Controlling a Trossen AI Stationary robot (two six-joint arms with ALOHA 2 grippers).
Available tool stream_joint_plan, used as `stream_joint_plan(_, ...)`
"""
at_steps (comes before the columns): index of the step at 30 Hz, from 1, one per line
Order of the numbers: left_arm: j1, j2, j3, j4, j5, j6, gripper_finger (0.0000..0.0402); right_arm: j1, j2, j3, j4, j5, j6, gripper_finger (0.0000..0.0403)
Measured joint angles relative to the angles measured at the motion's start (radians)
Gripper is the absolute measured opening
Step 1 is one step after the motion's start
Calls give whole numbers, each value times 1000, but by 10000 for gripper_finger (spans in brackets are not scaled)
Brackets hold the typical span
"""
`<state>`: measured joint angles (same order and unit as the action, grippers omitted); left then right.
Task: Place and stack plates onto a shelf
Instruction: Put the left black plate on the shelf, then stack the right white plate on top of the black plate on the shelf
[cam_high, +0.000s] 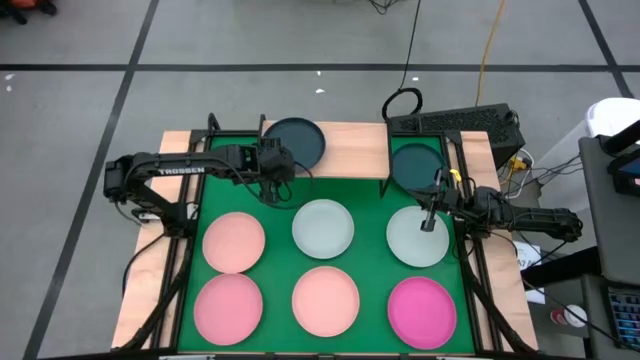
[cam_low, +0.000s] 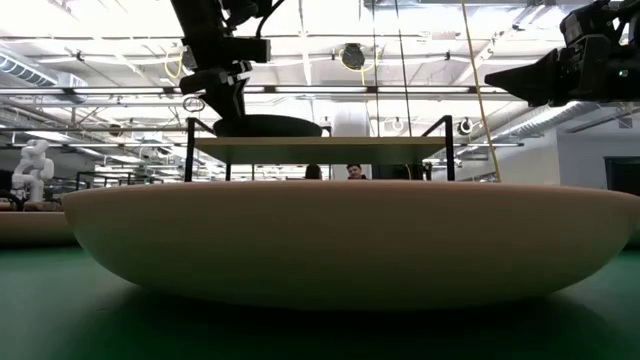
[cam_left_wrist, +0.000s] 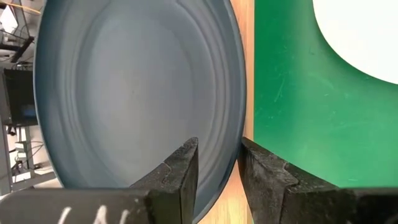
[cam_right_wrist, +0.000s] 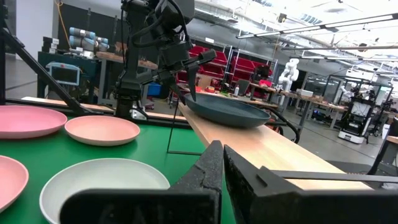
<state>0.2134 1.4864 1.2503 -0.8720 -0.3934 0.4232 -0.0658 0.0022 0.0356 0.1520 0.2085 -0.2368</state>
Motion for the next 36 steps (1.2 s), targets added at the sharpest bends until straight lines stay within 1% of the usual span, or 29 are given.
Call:
stream_joint_plan(12, -8, -16, 0, -18, 0, -13, 118, 0, 0, 0, 0, 0, 0, 0)
stream_joint_plan(19, -30, -75, 2, -19, 0, -25, 118, 0, 0, 0, 0, 0, 0, 0)
stream_joint_plan(27, -102, -216, 80, -6, 0, -56, 118, 0, 1, 0, -5, 0, 0, 0)
stream_joint_plan(29, -126, -261, 95, 28, 0, -80, 118, 0, 2, 0, -6, 0, 0, 0)
stream_joint_plan(32, -159, -335, 91, 72, 9, -125, 118, 0, 2, 0, -6, 0, 0, 0)
stream_joint_plan(36, -204, -431, 34, 163, 82, -195, 118, 0, 2, 0, -6, 0, 0, 0)
